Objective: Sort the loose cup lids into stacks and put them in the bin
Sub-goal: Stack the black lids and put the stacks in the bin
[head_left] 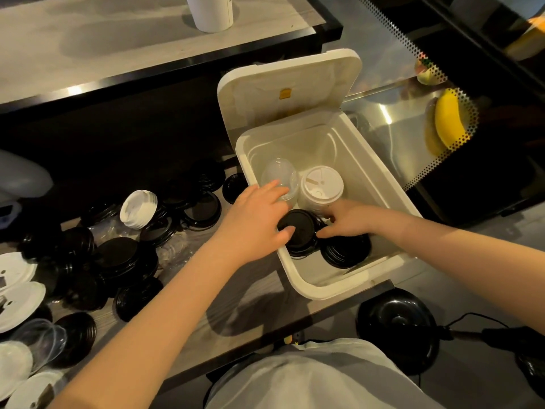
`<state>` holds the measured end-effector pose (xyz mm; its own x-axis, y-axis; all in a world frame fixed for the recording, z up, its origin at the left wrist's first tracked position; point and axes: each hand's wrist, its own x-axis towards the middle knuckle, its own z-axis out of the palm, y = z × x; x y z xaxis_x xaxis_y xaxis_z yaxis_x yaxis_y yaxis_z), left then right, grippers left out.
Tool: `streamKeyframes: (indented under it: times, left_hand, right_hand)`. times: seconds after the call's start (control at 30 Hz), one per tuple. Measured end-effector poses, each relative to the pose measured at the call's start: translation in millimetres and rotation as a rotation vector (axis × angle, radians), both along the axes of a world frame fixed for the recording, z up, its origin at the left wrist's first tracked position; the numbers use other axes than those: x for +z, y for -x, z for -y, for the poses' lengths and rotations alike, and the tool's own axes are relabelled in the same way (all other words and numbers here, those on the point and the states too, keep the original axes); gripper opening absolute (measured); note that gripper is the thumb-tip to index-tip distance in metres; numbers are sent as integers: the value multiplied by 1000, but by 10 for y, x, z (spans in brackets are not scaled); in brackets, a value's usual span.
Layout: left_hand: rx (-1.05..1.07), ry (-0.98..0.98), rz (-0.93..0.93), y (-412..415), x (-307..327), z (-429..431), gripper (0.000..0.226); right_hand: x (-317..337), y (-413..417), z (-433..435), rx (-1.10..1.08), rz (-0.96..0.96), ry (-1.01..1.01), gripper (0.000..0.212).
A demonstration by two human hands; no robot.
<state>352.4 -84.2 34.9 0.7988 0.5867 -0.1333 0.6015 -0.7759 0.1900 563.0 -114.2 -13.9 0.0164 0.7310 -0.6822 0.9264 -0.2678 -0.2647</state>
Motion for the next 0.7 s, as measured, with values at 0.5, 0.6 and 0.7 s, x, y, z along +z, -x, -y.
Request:
streamKeyframes:
  times: [0.5, 0.6, 0.7]
  left_hand:
    - [-397, 157, -714, -951, -578, -330, 48]
    - [-393, 134, -712, -1009, -603, -322, 46]
    - [-378, 89, -686, -1068, -582, -272, 33]
  right_hand:
    - [90, -70, 26, 275, 183, 149, 41]
    - [87, -45, 32, 286, 239, 152, 39]
    - [72, -9, 35, 297, 309, 172, 33]
